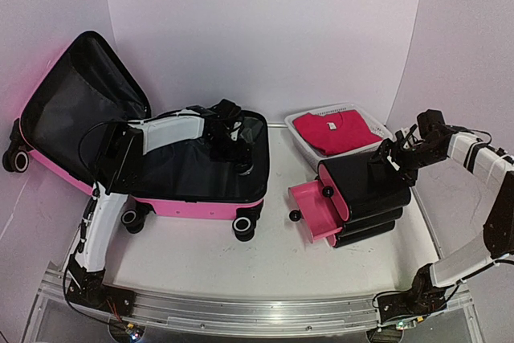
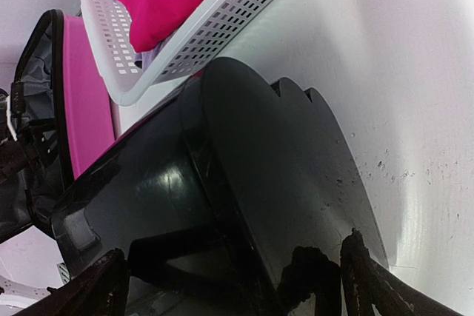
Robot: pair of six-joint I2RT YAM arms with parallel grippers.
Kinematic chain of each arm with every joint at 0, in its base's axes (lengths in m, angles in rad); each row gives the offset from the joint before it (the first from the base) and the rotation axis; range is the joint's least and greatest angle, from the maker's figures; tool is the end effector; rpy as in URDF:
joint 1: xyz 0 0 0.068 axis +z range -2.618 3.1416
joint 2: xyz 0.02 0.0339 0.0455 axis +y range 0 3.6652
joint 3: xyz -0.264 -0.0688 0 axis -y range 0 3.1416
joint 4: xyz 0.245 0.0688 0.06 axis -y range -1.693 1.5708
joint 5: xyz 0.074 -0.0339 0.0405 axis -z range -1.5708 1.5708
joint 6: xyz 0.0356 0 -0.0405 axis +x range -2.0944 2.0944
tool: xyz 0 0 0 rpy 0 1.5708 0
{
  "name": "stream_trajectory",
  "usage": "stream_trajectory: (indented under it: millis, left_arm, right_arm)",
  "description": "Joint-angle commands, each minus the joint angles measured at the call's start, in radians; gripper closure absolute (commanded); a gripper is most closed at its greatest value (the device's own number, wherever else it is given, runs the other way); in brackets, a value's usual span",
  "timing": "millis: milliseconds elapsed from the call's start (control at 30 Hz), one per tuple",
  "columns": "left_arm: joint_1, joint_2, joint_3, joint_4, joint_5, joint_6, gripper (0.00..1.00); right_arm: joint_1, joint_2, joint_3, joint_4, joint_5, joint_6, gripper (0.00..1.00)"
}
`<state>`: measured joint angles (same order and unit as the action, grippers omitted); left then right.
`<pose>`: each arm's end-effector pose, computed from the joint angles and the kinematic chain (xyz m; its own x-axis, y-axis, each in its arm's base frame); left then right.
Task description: Open, take out, and arrange the luggage
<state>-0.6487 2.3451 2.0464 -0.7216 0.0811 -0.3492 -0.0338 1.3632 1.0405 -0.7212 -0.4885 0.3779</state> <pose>0.4076 -0.3126 0.1942 -0.8557 0.2208 -0.4679 0.3652 0.8984 -0.2439 0.2704 0.0076 0.2599 -0.8789 0.3557 -0.3177 0.1273 0.8169 0.5626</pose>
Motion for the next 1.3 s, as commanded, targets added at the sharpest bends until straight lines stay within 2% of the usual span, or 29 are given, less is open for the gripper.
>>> stream_trajectory:
  millis: [0,100,300,333,467,567,733,967,1267]
  left_arm:
    - [0.016,0.057,0.115,-0.019,0.051,0.036,0.12]
    - [0.032,0.096,0.151,-0.023,0.083,0.016,0.15]
    - [0.032,0.133,0.191,-0.021,0.144,-0.008,0.32]
    - [0.032,0.134,0.189,-0.022,0.134,-0.012,0.32]
    - [0.022,0.129,0.165,-0.022,0.082,0.005,0.21]
    - [0.01,0.127,0.143,-0.025,0.045,0.032,0.18]
    - [0.008,0.115,0.099,-0.026,0.078,0.036,0.17]
    - [0.007,0.071,0.078,-0.027,0.071,0.05,0.33]
    - [0.002,-0.142,0.03,-0.01,-0.038,0.09,0.49]
  right_arm:
    - [0.006,-0.012,0.041,0.014,-0.03,-0.008,0.02]
    - [0.006,-0.011,0.041,0.014,-0.031,-0.008,0.02]
    - [0.006,0.001,0.045,0.016,-0.036,-0.008,0.02]
    - [0.006,0.003,0.046,0.017,-0.037,-0.008,0.02]
    - [0.006,0.005,0.052,0.016,-0.039,-0.01,0.02]
    - [0.006,0.009,0.055,0.015,-0.042,-0.01,0.02]
    - [0.006,0.008,0.055,0.016,-0.043,-0.01,0.02]
    - [0.006,-0.002,0.061,0.014,-0.044,-0.005,0.02]
    - [0.006,-0.015,0.055,0.014,-0.044,-0.002,0.02]
